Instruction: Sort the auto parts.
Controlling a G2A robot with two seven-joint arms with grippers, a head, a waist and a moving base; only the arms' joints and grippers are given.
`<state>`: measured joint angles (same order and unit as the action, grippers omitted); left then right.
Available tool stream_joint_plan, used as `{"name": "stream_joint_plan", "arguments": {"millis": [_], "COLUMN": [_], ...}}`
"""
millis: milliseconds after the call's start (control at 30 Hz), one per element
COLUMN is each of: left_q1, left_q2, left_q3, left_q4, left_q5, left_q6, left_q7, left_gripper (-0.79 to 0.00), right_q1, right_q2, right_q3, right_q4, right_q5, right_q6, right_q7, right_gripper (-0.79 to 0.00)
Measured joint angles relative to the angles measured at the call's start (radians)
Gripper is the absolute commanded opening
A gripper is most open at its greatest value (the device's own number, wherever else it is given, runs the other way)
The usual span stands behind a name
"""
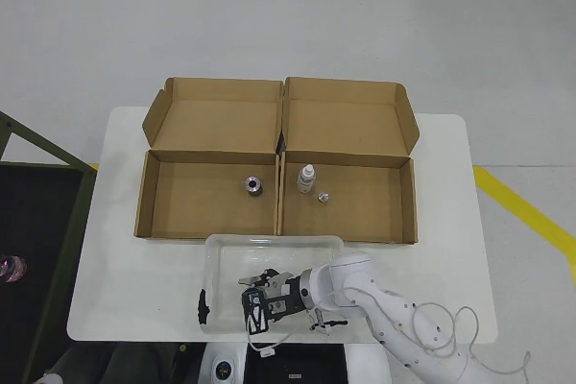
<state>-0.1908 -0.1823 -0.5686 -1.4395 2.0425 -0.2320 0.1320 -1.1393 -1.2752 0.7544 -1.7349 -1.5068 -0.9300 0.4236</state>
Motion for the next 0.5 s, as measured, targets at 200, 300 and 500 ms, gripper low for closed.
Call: {"name": "stream_joint_plan", "arguments": {"millis": [200,300,500], "left_q1": [0.0,0.0,0.0], "left_q2": [0.0,0.0,0.0], "left_q3": [0.0,0.0,0.0], "left_q4": [0.0,0.0,0.0], "left_q5": [0.0,0.0,0.0], "left_q6": [0.0,0.0,0.0], "left_q7": [0.0,0.0,0.0], "left_gripper": [0.0,0.0,0.0], "right_q1": [0.012,0.019,0.034], "right_q2": [-0.002,-0.004,-0.009], "right_q3": [-0.023,-0.034,-0.054], "right_q4": [0.028,0.045,0.072], "right_q5": [-0.006,-0.006,0.003], "right_q6": [0.004,0.009,0.016], "right_q7": [-0.008,-0.015,-0.029], "right_gripper": [-0.308,-0.305,-0.379]}}
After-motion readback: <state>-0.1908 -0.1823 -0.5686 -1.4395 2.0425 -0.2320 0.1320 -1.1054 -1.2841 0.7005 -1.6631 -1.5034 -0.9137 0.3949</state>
